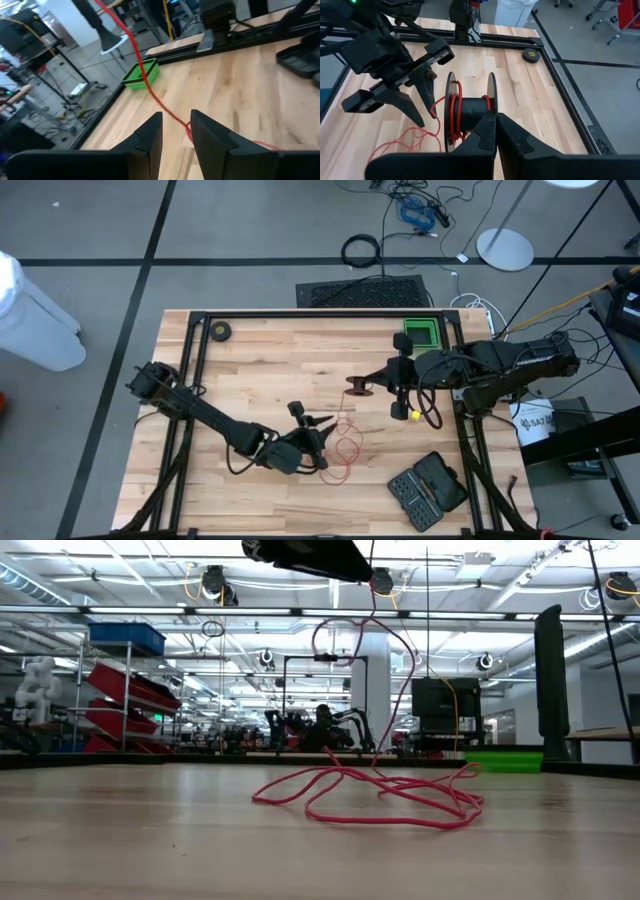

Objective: Coil cords
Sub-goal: Coil the red wire into the spool

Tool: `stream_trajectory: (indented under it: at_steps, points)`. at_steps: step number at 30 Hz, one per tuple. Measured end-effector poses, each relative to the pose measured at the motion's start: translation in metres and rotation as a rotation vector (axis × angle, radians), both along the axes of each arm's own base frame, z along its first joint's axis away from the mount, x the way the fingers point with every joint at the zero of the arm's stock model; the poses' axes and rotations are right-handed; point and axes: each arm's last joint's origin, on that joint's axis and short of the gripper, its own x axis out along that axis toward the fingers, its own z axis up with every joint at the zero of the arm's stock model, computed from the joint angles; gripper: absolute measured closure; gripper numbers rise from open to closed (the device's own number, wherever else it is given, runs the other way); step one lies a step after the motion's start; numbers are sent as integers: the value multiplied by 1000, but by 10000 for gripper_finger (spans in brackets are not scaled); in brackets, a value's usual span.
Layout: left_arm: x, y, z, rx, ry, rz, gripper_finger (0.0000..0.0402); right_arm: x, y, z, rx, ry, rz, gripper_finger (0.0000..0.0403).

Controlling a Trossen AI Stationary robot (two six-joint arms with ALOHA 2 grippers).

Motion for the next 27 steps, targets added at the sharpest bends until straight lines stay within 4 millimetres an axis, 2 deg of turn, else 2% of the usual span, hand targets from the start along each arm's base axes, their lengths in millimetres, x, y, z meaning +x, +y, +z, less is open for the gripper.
stream_trajectory:
  at_steps: [7,13,18,27]
  points:
    - [0,-1,0,-25,-11,-4,289,-1,1,0,12,4,-7,403]
    - [1,1,-1,-81,-27,-14,242,-1,1,0,11,4,-7,403]
    - [6,10,-2,-199,-47,-47,212,-1,1,0,10,4,-6,403]
    - [10,21,-16,-217,14,1,209,0,1,0,12,4,-6,403]
